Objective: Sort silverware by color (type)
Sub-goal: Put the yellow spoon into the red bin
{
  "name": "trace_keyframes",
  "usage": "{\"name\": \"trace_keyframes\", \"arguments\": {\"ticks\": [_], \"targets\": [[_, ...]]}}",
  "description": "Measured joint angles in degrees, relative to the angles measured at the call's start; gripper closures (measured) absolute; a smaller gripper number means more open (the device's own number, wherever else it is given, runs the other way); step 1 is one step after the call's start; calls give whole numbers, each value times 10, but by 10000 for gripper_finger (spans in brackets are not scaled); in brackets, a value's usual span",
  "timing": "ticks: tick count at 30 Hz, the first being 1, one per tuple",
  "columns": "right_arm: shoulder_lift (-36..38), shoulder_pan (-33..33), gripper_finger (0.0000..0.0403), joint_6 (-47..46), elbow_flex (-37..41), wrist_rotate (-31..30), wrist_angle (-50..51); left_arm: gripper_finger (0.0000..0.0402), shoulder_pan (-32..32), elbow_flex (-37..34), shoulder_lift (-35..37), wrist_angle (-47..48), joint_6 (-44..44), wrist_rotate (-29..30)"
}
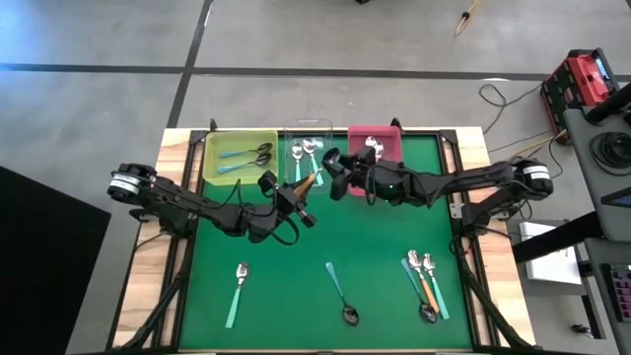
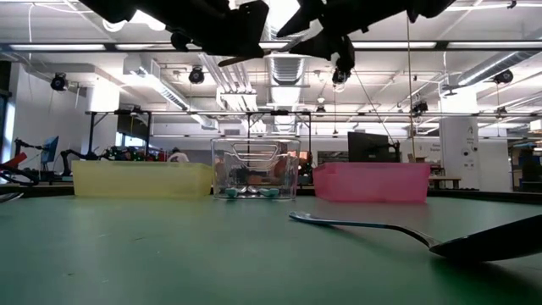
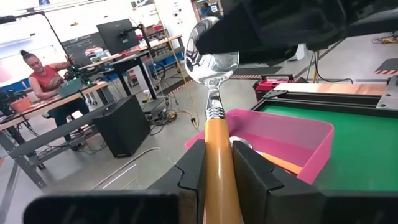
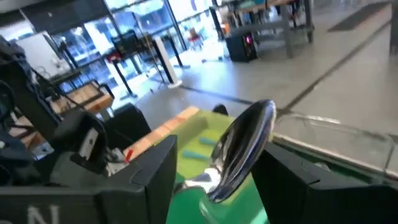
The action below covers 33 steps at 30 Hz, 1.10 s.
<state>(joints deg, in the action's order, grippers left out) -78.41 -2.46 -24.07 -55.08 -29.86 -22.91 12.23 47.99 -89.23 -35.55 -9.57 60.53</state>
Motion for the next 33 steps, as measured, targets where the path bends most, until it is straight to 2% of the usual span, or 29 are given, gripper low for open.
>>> {"name": "trace_keyframes", "arguments": {"ticks": [4, 11, 13, 18, 27, 30, 33], "targets": [[-12, -4, 257, 8, -1, -2, -20, 355, 0, 0, 0, 0, 0, 1], [-22, -5, 365, 16, -8, 0, -18, 353, 0, 0, 0, 3, -4, 6], [-20, -4, 384, 27, -9, 4, -23, 350, -1, 0, -1, 6, -5, 5], [-19, -5, 389, 43, -7, 1, -11, 325, 0, 0, 0, -4, -4, 3], [-17, -6, 390, 59, -8, -1, -1, 237, 5, 0, 1, 1, -20, -1], [6, -13, 390, 60, -9, -1, 42, 215, 16, 0, 7, 0, -52, -1], [28, -27, 390, 52, -28, -1, 131, 203, 24, 0, 17, 0, -75, -8]]}}
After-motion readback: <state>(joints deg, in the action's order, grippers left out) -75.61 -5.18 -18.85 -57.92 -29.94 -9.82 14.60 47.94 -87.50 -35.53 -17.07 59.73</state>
